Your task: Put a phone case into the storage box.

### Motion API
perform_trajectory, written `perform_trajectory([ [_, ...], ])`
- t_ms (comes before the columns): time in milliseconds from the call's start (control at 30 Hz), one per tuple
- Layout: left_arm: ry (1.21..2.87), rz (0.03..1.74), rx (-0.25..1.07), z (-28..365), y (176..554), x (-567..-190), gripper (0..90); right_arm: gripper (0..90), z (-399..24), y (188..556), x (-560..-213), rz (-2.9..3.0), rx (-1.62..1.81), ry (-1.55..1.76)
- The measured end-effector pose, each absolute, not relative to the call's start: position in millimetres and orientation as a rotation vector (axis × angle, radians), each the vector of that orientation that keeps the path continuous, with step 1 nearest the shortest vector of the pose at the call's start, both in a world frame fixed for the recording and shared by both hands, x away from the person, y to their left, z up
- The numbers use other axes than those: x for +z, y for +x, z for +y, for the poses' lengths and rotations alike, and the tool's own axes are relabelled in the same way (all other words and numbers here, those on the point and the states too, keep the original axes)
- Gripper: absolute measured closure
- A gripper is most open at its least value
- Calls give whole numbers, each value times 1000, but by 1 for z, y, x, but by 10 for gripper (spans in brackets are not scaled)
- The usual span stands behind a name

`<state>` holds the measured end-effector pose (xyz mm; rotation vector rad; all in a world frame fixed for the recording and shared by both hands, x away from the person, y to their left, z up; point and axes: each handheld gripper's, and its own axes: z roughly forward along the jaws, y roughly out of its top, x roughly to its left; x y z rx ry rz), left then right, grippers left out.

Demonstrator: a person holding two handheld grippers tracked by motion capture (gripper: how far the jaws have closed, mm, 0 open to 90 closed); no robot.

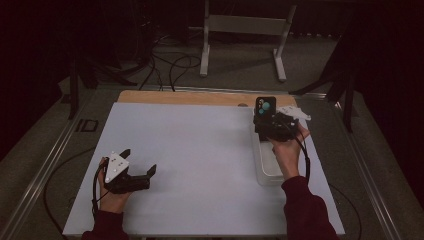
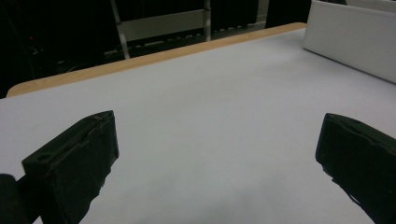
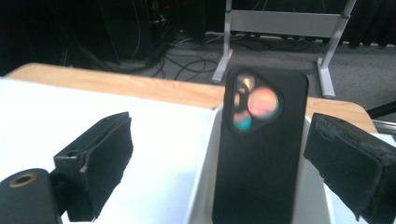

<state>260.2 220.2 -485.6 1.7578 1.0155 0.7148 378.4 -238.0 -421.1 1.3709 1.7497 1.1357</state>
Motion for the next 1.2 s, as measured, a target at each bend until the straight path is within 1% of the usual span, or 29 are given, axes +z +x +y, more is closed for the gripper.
perform_trajectory([
  [267,1768,1003,693,219,258,-484,0,73,-247,328,-432,1774,1193,1292],
  [367,1769,999,694,220,256,-483,0,74,-248,321,-434,1781,1195,1293],
  [400,1761,1000,695,220,255,-483,0,78,-253,302,-440,1771,1238,1284],
  [467,1762,997,697,221,255,-482,0,78,-255,296,-442,1768,1254,1278],
  [567,1753,996,701,223,253,-481,0,78,-260,275,-454,1784,1274,1242],
  [667,1753,996,701,223,253,-481,0,78,-261,270,-457,1782,1275,1236],
  [700,1747,988,699,225,251,-482,0,78,-263,258,-461,1782,1314,1205],
  [900,1725,979,704,228,248,-481,0,78,-268,246,-474,1784,1328,1162],
  [1200,1712,969,722,229,244,-479,0,79,-277,234,-480,1776,1401,1132],
])
